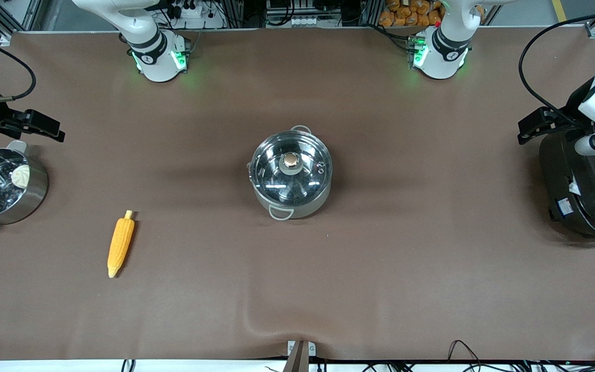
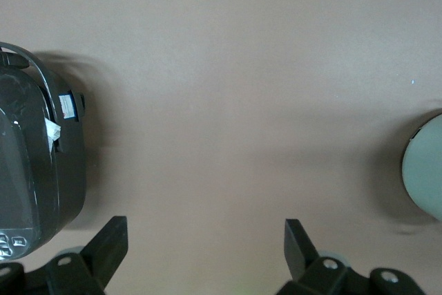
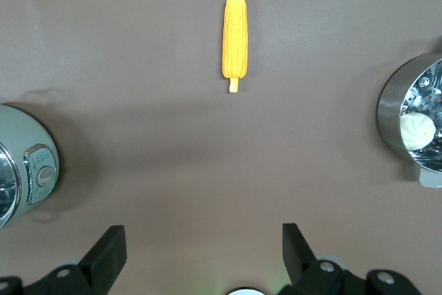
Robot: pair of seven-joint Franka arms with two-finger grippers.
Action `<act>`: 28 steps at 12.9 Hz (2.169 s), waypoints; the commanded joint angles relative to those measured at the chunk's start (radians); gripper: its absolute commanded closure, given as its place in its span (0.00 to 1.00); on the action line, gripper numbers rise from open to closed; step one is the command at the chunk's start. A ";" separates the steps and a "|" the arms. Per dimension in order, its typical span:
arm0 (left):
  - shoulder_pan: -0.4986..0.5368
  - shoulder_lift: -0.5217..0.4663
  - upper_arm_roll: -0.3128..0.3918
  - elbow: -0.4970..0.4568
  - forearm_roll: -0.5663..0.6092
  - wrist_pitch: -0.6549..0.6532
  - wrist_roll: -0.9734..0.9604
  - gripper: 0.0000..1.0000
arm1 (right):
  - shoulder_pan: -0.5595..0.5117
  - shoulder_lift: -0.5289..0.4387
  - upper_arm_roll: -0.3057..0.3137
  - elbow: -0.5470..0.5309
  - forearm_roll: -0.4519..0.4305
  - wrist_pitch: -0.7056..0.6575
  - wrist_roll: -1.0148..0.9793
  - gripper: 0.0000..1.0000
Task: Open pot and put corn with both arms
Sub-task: 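Reach the left gripper to the glass lid knob on the steel pot, then grasp the lid knob with the left gripper while the right gripper reaches the corn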
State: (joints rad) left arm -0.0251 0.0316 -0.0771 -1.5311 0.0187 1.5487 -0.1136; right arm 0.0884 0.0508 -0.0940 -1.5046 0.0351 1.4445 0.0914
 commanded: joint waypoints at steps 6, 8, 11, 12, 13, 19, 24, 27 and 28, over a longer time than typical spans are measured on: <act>-0.018 -0.001 -0.013 0.034 0.027 -0.013 0.009 0.00 | -0.006 -0.009 0.000 -0.011 0.005 0.007 -0.010 0.00; -0.076 0.050 -0.038 0.055 0.026 -0.012 -0.044 0.00 | -0.006 -0.009 0.000 -0.011 0.005 0.007 -0.010 0.00; -0.243 0.141 -0.062 0.123 0.012 0.010 -0.497 0.00 | -0.006 -0.009 0.000 -0.011 0.005 0.007 -0.010 0.00; -0.328 0.192 -0.059 0.158 0.012 0.014 -0.682 0.00 | -0.006 -0.009 0.000 -0.011 0.006 0.008 -0.010 0.00; -0.402 0.252 -0.059 0.193 0.013 0.036 -0.860 0.00 | -0.006 -0.008 0.000 -0.014 0.006 0.013 -0.010 0.00; -0.607 0.499 -0.063 0.236 0.010 0.347 -1.377 0.00 | -0.009 0.072 0.002 -0.034 0.009 0.056 -0.108 0.00; -0.679 0.626 -0.063 0.276 0.009 0.438 -1.586 0.00 | -0.013 0.187 0.000 -0.039 0.009 0.210 -0.108 0.00; -0.690 0.636 -0.061 0.275 0.009 0.439 -1.591 0.00 | -0.010 0.273 0.000 -0.032 0.009 0.316 -0.107 0.00; -0.693 0.636 -0.061 0.272 0.009 0.439 -1.592 0.00 | -0.015 0.315 0.000 -0.031 0.012 0.361 -0.108 0.00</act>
State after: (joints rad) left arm -0.7034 0.6584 -0.1459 -1.2846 0.0198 1.9957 -1.6824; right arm 0.0864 0.3003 -0.0967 -1.5577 0.0353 1.7579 -0.0022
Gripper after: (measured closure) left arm 0.000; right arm 0.000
